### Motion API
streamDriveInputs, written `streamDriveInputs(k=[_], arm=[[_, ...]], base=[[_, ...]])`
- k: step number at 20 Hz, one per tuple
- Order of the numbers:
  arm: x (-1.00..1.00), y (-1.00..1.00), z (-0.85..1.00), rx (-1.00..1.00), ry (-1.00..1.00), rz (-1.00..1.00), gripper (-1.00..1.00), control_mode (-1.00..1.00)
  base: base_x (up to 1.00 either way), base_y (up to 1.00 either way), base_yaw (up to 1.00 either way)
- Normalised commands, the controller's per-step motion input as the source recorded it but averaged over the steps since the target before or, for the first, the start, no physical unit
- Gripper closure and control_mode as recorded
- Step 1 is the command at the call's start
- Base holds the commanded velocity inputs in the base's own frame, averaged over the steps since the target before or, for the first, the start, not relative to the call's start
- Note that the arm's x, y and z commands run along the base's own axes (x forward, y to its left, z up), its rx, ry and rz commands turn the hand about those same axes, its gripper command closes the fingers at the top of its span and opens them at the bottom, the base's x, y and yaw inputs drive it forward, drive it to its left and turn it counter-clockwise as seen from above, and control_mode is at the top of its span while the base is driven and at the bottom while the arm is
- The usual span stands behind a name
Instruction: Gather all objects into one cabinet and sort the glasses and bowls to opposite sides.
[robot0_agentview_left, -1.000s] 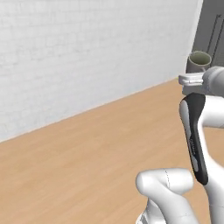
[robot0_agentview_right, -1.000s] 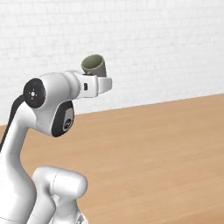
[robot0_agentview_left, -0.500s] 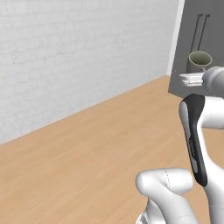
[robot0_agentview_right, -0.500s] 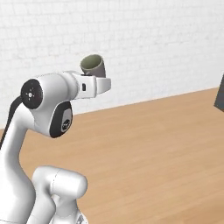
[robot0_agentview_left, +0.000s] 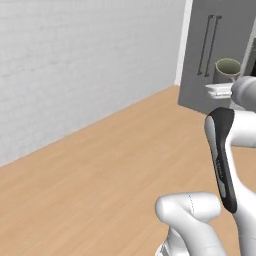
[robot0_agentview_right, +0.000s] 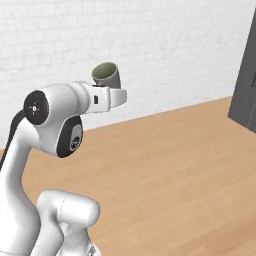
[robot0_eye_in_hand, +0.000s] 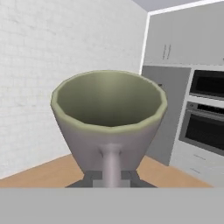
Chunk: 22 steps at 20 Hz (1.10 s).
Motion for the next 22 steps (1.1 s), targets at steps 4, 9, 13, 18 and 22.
streamDriveInputs(k=[4,9,13,18,22], arm=[[0.0,0.0,0.0,0.0,0.0,0.0,1.0,1.0],[0.0,0.0,0.0,0.0,0.0,0.0,1.0,1.0],[0.0,0.0,0.0,0.0,0.0,0.0,1.0,1.0],[0.0,0.0,0.0,0.0,0.0,0.0,1.0,1.0],[0.0,0.0,0.0,0.0,0.0,0.0,1.0,1.0]], base=[[0.68,-0.29,-0.11],[0.2,0.6,-0.31],[0.81,0.61,-0.71],[0.8,0.44,-0.78],[0.86,0.46,-0.76]])
